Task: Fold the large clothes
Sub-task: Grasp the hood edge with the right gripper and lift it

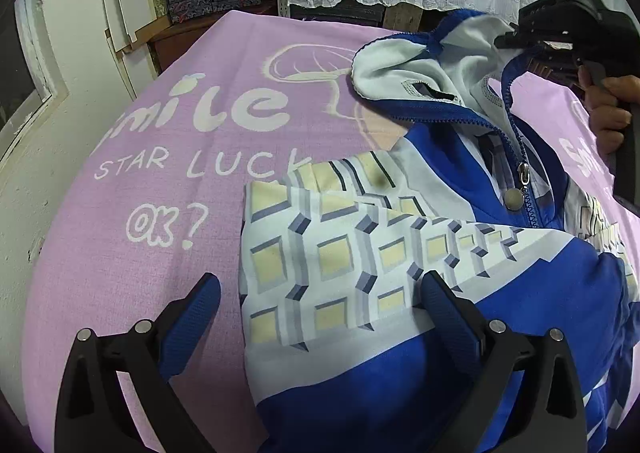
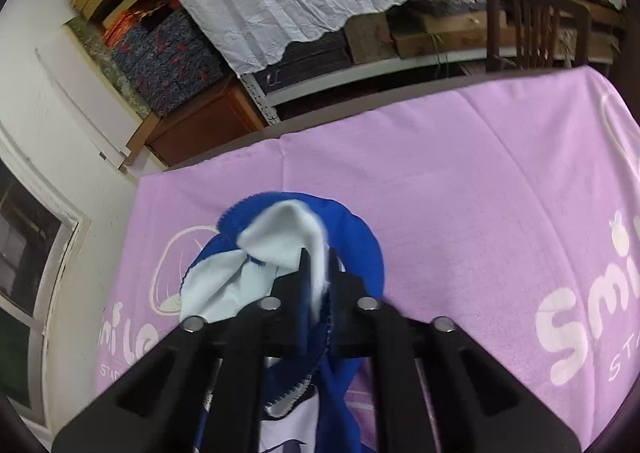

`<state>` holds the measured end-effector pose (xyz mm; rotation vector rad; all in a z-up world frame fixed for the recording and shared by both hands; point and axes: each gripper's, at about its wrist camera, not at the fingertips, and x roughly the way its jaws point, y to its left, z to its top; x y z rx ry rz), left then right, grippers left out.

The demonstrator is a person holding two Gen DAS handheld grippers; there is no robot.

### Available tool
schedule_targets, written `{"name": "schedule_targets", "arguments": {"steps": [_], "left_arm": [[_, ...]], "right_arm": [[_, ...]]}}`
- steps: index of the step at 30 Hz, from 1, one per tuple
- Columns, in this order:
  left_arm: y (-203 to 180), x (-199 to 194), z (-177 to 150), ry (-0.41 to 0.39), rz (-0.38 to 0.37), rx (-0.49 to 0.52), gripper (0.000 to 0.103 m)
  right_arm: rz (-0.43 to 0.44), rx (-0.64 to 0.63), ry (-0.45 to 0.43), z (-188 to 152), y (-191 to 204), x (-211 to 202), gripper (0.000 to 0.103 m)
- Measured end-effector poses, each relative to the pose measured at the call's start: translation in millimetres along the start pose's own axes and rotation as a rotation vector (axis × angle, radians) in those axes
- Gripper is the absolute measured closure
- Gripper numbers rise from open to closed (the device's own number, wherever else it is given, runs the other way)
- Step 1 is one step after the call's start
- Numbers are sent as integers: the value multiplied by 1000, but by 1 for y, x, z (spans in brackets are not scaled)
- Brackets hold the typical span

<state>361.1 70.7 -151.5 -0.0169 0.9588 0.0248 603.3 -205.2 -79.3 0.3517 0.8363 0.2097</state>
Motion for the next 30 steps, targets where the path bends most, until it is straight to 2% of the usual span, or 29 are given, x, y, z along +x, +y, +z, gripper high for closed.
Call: {"name": "schedule_targets", "arguments": {"steps": [6, 14, 19, 22, 25, 30], "left_arm": [[0, 0, 0, 0, -2, 1, 3], [3, 0, 1, 3, -5, -3, 3], [9, -1, 2, 2, 0, -18, 3], [17, -14, 3, -62, 13, -40, 3], [15, -22, 3, -104, 51, -6, 3], [6, -28, -1, -124, 46, 35, 3]], "right_arm": [[31, -103, -33, -12, 27, -31, 97], [85, -206, -94, -35, 54, -95, 98], [100, -234, -89, -61, 47, -124, 98], [107, -236, -81, -79, 40, -136, 98], [115, -263, -79, -101, 33, -154, 98], [133, -322, -104, -133, 29, -184, 97]]}}
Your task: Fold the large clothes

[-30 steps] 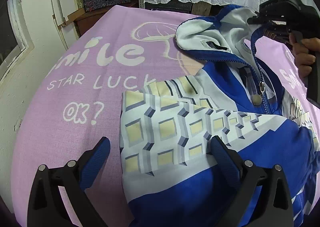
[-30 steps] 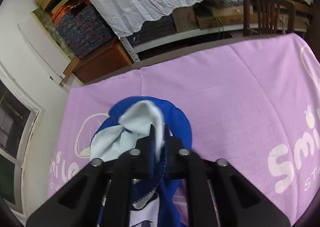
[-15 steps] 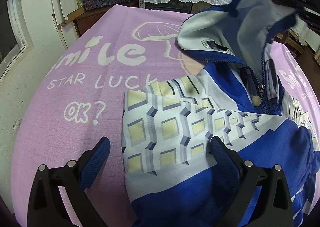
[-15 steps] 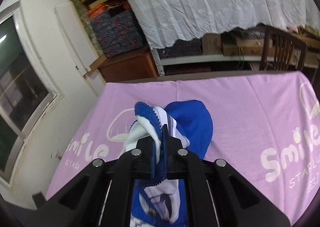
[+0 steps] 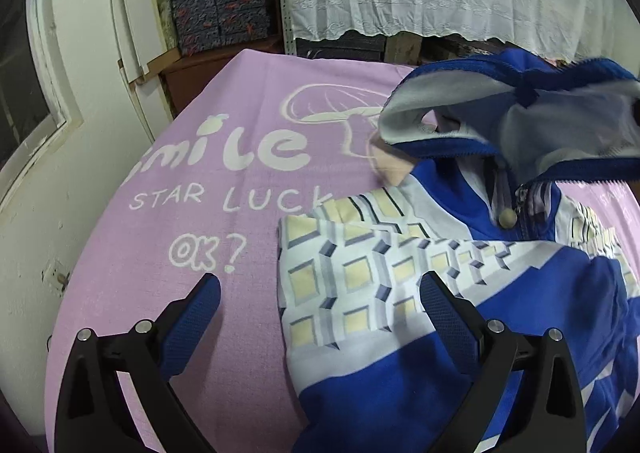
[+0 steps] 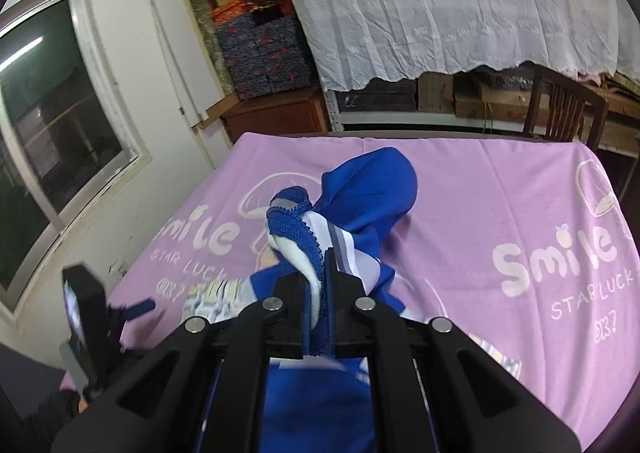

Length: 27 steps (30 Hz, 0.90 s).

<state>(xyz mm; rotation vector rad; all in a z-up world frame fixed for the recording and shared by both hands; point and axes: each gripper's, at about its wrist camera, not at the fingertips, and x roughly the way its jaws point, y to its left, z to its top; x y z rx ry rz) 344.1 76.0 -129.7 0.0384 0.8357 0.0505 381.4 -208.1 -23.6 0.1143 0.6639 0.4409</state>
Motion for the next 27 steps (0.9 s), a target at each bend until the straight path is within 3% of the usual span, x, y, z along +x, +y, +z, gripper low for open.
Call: {"name": "schedule_targets", "arguments": {"steps": [9, 15, 17, 19, 21, 24, 27], "left_arm": [[-4, -19, -2, -56, -17, 18, 3], [-13, -20, -7, -33, -54, 42, 3], [-18, -15, -11, -12, -52, 67, 3], [-25, -7, -14, 14, -33, 98, 3], [-27, -2, -15, 33, -27, 111, 3], [-25, 0, -16, 42, -38, 102, 3], [-22, 2, -16, 49, -45, 89, 3]], "right_arm": [[-1, -140, 55, -85, 19, -38, 97], [-10, -79, 195, -148, 9, -21, 96], [8, -46, 228, -156, 4, -19, 90], [38, -1, 238, -151, -5, -25, 77], [88, 60, 193, -141, -17, -40, 56], [139, 195, 108, -117, -46, -57, 51], [96, 351, 104, -93, -79, -42, 51]]}}
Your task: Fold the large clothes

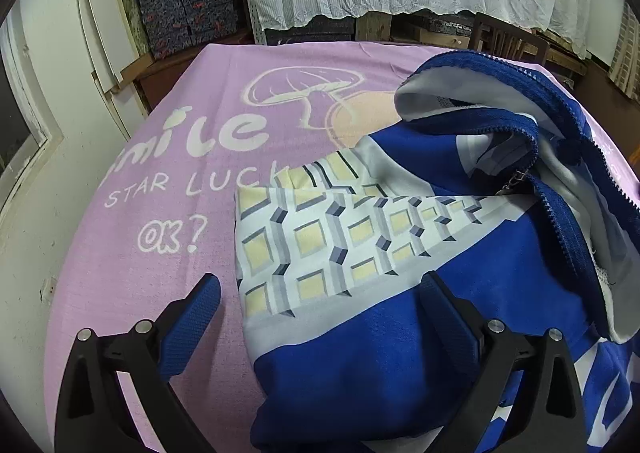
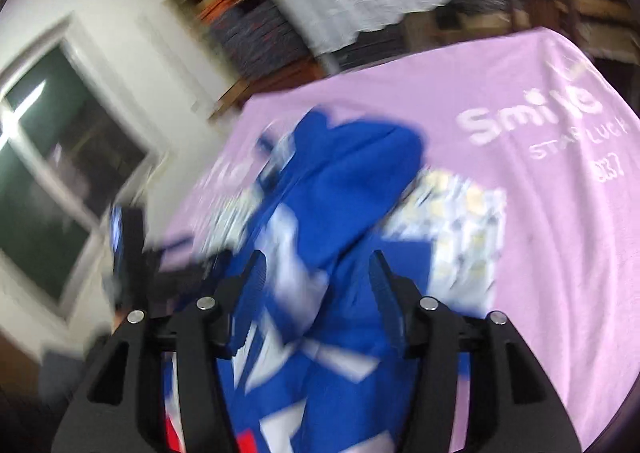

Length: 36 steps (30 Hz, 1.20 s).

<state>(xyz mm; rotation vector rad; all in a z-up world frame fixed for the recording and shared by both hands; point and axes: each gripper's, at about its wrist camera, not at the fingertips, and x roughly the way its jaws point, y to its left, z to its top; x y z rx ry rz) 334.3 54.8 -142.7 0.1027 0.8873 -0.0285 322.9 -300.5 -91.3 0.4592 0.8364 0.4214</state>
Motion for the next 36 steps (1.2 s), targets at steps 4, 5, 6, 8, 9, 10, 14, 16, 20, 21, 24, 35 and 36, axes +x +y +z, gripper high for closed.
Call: {"name": "schedule_targets", "arguments": {"steps": [4, 5, 6, 8, 9, 10, 14, 16, 20, 21, 24, 35, 36], "left_arm": [[4, 1, 1, 5, -8, -9, 3], [4, 1, 1, 6, -9, -9, 3], [5, 1, 1, 6, -10, -9, 3], [4, 1, 1, 6, -8, -8, 3], [5, 1, 2, 5, -3, -9, 3], [7, 0, 2, 1, 7, -11, 3], [16, -2, 6, -15, 50, -32, 3], [24, -2, 8, -17, 54, -58, 3], [35, -1, 10, -7, 66, -91, 3], [37, 0, 10, -2, 70, -99, 3], [41, 5, 8, 18, 77, -109, 3], [48, 4, 1, 17, 132, -143, 3], [50, 2, 1, 12, 142, -151, 3]], "right_arm": [[65, 292, 67, 26, -34, 36, 31], [86, 355, 89, 30, -40, 47, 30], [93, 382, 100, 33, -42, 55, 30], [99, 406, 105, 41, -43, 67, 26], [94, 409, 105, 46, -42, 72, 25], [89, 407, 109, 48, -40, 77, 25], [53, 323, 158, 52, -13, 93, 95], [60, 285, 116, 58, 6, 83, 96], [174, 260, 37, 68, 42, 47, 96], [205, 259, 23, 68, 47, 38, 96], [243, 252, -10, 57, 57, 10, 96], [105, 244, 125, -63, 6, -2, 96], [95, 241, 138, -70, 3, 0, 96]]}}
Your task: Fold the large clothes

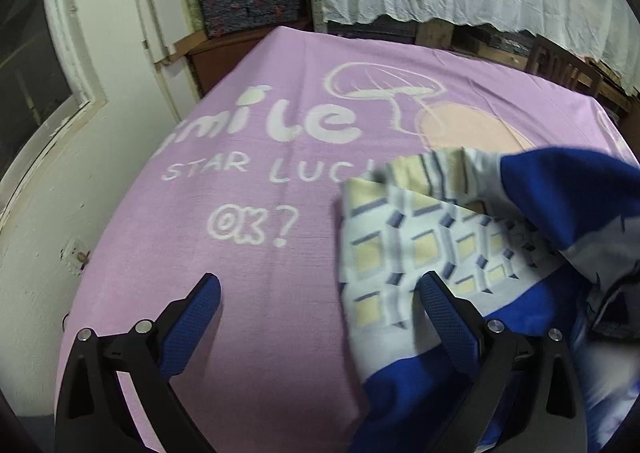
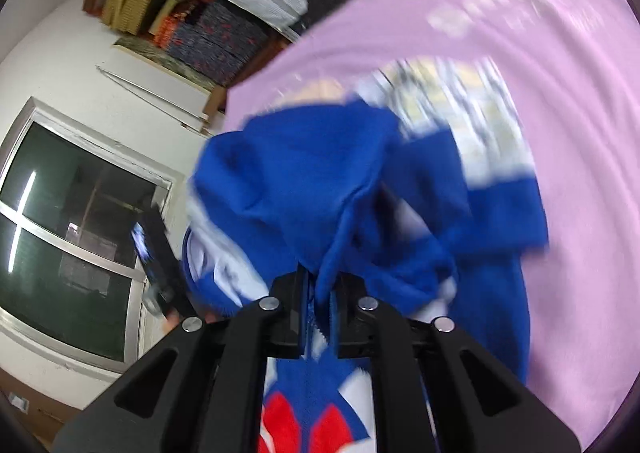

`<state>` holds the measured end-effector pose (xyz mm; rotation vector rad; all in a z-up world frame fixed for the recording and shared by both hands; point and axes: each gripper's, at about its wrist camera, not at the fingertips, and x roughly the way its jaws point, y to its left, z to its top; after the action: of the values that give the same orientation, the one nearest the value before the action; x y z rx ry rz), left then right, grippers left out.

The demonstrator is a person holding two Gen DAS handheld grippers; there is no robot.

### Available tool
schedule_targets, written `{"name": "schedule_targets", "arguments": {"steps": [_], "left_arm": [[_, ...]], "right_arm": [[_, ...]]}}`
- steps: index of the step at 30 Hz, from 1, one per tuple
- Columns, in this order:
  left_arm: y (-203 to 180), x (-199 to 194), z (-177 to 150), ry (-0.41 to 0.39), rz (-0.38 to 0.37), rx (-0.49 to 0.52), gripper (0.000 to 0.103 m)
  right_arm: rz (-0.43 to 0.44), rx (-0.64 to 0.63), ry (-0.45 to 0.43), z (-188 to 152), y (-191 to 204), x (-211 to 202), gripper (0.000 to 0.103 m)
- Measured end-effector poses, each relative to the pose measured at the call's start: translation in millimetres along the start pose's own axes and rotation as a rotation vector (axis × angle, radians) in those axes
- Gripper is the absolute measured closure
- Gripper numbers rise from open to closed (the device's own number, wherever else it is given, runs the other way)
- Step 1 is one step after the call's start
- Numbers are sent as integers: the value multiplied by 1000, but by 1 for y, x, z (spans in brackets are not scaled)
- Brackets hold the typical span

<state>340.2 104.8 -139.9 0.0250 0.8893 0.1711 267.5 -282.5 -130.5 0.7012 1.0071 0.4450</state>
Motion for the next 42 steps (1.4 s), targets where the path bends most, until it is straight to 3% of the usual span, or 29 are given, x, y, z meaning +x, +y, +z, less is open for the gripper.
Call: {"name": "schedule_targets", "arguments": {"steps": [5, 7, 8, 9, 11, 13, 15, 17, 19, 21, 24, 25, 28, 35, 40, 42], "left_arm": [[21, -30, -1, -84, 13, -57, 3], [26, -47, -5, -118, -34, -74, 3], [28, -55, -7, -128, -71, -80, 3], [26, -66, -11, -138, -127, -81, 3], [17, -84, -17, -147, -217, -64, 3], [-8, -103, -20, -165, -293, 4, 3], [-39, -115, -19, -183, -316, 87, 3], [-72, -118, -19, -185, -339, 165, 3], [-99, -110, -24, -178, -317, 236, 3], [-120, -91, -29, -161, -228, 301, 3], [-123, -50, -32, -52, -163, 304, 3], [-118, -39, -33, -22, -163, 289, 3], [-100, -19, -29, 51, -255, 206, 3], [-100, -14, -28, 40, -256, 206, 3], [-91, -38, -29, 19, -263, 172, 3], [-85, -59, -34, -12, -281, 168, 3]], "right_arm": [[-63, -53, -5, -14, -8, 3, 95], [-80, -99, -14, -16, 0, -2, 87], [-80, -129, -26, -17, 5, -7, 74], [-75, -158, -46, -20, 10, -13, 73], [-86, -204, -102, -23, 17, -28, 73], [-96, -254, -189, -23, 27, -47, 79], [-88, -280, -229, -21, 29, -61, 94], [-55, -287, -228, -10, 35, -59, 94], [-50, -292, -206, -1, 39, -46, 94], [-81, -307, -174, 4, 42, -25, 95], [-136, -296, -133, 5, 36, 8, 94], [-142, -282, -112, 8, 31, 18, 94], [-126, -223, -33, 15, 9, 50, 97], [-21, -206, -6, 25, -12, 59, 102], [-21, -203, -70, 26, -13, 35, 103], [-9, -201, -108, 21, -13, 16, 97]]}}
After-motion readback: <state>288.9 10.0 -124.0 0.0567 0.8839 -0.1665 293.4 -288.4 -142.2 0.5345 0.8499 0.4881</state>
